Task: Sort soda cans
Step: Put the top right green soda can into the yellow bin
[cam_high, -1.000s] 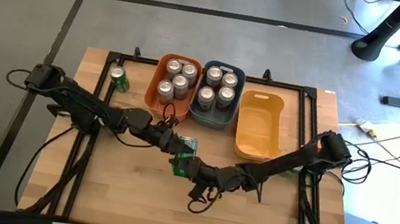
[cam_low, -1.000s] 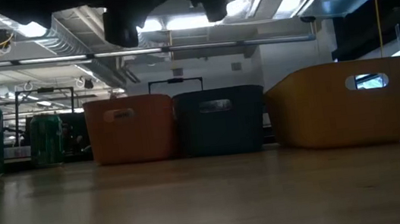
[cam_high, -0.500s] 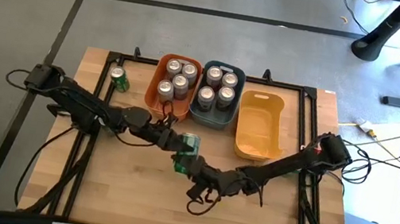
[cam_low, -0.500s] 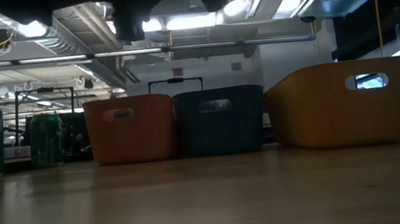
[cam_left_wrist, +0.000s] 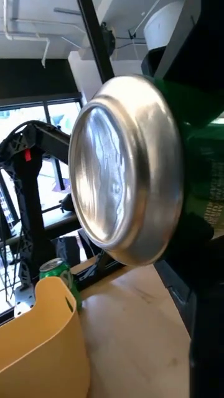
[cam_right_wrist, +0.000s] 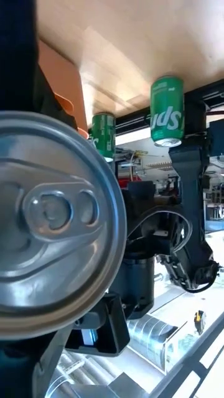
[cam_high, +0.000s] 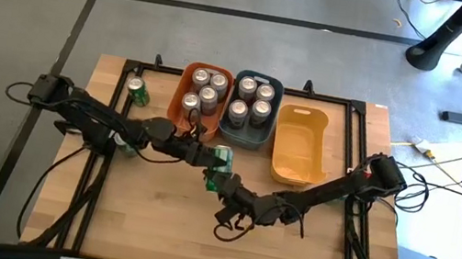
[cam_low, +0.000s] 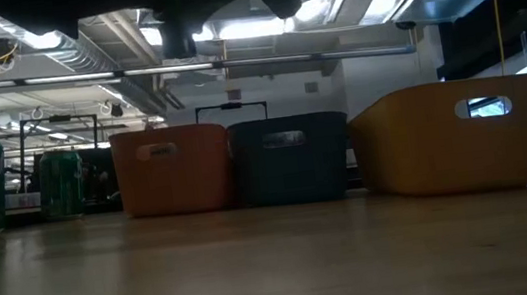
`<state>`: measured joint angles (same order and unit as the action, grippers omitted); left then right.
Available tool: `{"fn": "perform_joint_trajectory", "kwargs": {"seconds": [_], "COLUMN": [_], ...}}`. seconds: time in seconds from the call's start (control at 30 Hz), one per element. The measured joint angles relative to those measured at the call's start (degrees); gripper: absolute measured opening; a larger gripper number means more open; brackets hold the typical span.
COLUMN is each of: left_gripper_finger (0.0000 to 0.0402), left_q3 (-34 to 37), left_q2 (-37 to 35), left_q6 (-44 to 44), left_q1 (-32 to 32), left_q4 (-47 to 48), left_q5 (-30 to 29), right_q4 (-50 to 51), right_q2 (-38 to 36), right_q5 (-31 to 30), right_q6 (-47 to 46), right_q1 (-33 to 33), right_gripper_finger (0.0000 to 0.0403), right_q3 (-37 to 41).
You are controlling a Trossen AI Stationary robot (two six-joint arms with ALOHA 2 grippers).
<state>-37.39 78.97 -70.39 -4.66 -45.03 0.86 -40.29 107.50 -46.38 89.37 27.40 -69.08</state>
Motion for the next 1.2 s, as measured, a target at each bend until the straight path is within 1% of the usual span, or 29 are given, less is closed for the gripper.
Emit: {"fn": "perform_joint_trajectory", "kwargs": {"seconds": [0.13,0.3,0.53,0.67,0.8,0.9,1.1,1.2], "left_gripper_finger": [0.0318,0.0318,0.0318,0.0318,0.0318,0.0318,0.0319,0.0335], "left_q3": [0.01,0.01,0.30,0.33,0.33,0.24,0.17,0.07], "left_q2": [-0.03,-0.08,-0.02,-0.45,-0.73,-1.00,-1.09,-1.00], "left_q6": [-1.49,-0.79,5.19,6.77,2.10,1.38,0.56,1.79], "left_q1": [-1.15,-1.51,-1.62,-1.60,-1.14,-0.75,-1.03,-1.01], "left_q4": [0.65,0.38,-5.81,-6.21,-3.80,-1.40,-0.02,0.08], "left_q5": [-0.01,0.06,-2.82,-3.52,-3.26,-2.83,-6.94,-8.43], "right_q4": [-0.01,0.00,-0.16,-0.48,-0.66,-0.39,-0.15,0.30], "right_q2": [-0.02,-0.09,-0.37,-0.42,-0.42,-0.42,-0.39,-0.33], "right_q5": [0.86,0.82,0.39,0.46,1.12,1.98,1.97,2.88], "right_q6": [0.16,0.93,4.42,5.83,4.65,4.32,4.43,5.12], "right_q1": [-0.51,-0.66,-1.32,-2.46,-3.26,-3.45,-4.45,-5.06], "right_gripper_finger": [0.0310,0.0310,0.0308,0.0308,0.0308,0.0308,0.0306,0.0305], "right_q3": [0.02,0.02,-0.07,-0.11,-0.08,0.01,0.07,0.07]}}
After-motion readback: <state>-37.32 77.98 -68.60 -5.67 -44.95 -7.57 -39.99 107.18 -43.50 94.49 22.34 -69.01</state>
